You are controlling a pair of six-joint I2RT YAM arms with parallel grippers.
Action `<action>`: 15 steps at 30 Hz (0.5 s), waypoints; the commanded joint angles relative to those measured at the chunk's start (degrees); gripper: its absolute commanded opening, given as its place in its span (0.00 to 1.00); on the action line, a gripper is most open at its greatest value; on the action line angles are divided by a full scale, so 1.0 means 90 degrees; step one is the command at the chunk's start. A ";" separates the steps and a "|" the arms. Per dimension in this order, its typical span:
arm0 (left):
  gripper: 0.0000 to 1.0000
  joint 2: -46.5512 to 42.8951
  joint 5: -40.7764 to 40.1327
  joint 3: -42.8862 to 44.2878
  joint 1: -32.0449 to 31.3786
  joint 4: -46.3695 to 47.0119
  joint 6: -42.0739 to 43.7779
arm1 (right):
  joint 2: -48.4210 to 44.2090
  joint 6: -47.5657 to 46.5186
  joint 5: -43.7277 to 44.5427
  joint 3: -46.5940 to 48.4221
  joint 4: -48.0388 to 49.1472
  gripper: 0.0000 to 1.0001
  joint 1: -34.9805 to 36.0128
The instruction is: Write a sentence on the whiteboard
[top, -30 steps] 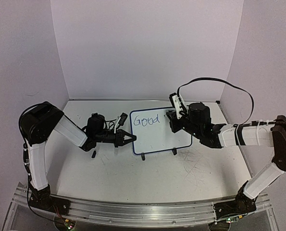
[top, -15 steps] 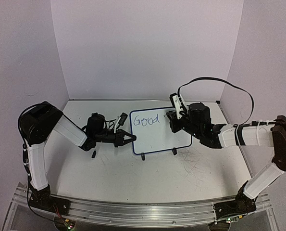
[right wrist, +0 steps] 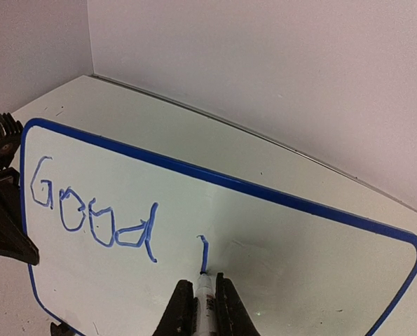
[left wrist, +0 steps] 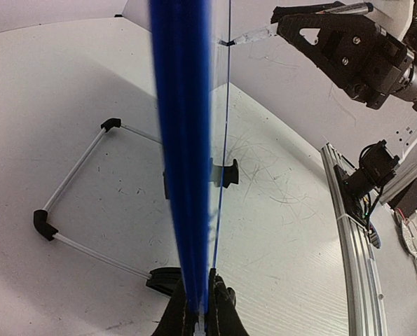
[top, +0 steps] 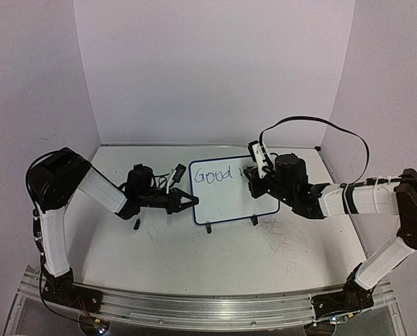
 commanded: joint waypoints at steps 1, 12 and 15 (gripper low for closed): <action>0.00 -0.0181 -0.0490 -0.0014 0.0061 -0.0220 0.0466 | -0.0138 0.0053 0.0137 -0.0020 -0.0052 0.00 -0.0011; 0.00 -0.0201 -0.0485 -0.0024 0.0061 -0.0246 0.0484 | -0.0074 -0.0030 0.0319 0.0166 0.0290 0.00 -0.0009; 0.00 -0.0212 -0.0486 -0.0021 0.0057 -0.0258 0.0495 | -0.0064 -0.0049 0.0394 0.0189 0.0354 0.00 -0.0011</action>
